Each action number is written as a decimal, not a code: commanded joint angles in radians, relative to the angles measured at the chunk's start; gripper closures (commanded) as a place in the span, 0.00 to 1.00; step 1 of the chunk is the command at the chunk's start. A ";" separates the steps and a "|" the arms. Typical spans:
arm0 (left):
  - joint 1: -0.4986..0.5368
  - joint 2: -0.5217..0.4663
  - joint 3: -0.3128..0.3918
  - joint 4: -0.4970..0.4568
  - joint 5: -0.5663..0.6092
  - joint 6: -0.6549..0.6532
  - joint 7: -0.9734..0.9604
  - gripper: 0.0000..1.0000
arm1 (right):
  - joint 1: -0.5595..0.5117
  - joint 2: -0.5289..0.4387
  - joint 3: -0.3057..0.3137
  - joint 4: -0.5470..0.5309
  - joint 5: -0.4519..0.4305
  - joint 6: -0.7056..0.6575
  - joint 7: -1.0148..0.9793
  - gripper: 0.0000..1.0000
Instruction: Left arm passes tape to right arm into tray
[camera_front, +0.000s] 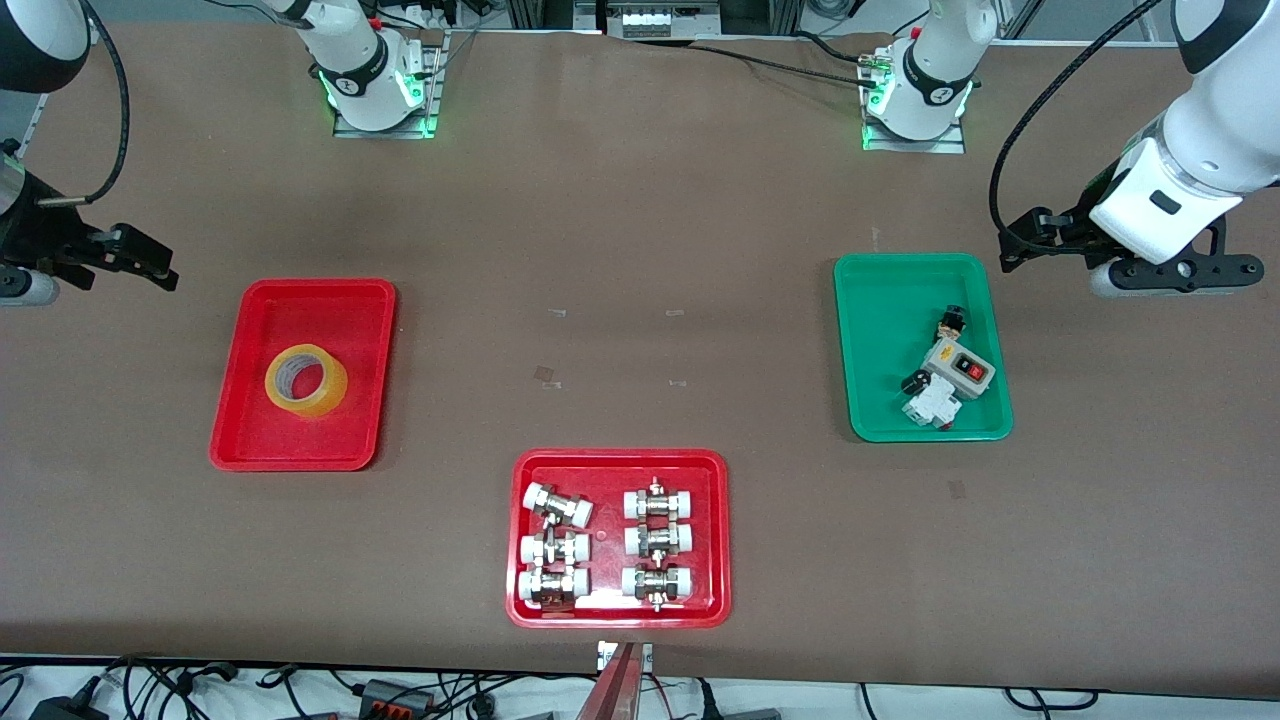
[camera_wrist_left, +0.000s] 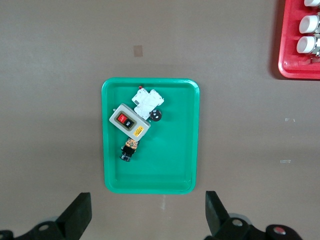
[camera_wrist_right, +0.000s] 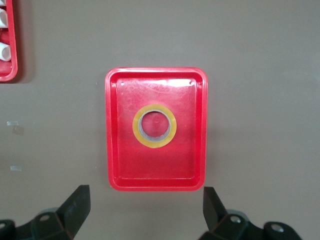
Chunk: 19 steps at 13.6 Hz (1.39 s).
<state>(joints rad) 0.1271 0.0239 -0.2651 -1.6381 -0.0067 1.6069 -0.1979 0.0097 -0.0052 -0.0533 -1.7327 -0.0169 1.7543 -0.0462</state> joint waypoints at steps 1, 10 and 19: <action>0.006 -0.009 -0.003 0.006 0.008 -0.008 0.018 0.00 | 0.001 -0.024 0.007 -0.005 -0.011 -0.035 -0.014 0.00; 0.006 -0.009 -0.003 0.006 0.008 -0.008 0.018 0.00 | -0.005 -0.030 0.009 -0.010 0.005 -0.029 0.002 0.00; 0.006 -0.007 -0.003 0.008 0.008 -0.008 0.020 0.00 | -0.011 -0.052 0.010 -0.011 0.003 -0.064 -0.001 0.00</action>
<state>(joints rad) 0.1271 0.0239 -0.2650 -1.6381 -0.0067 1.6069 -0.1977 0.0073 -0.0320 -0.0515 -1.7326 -0.0161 1.7081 -0.0456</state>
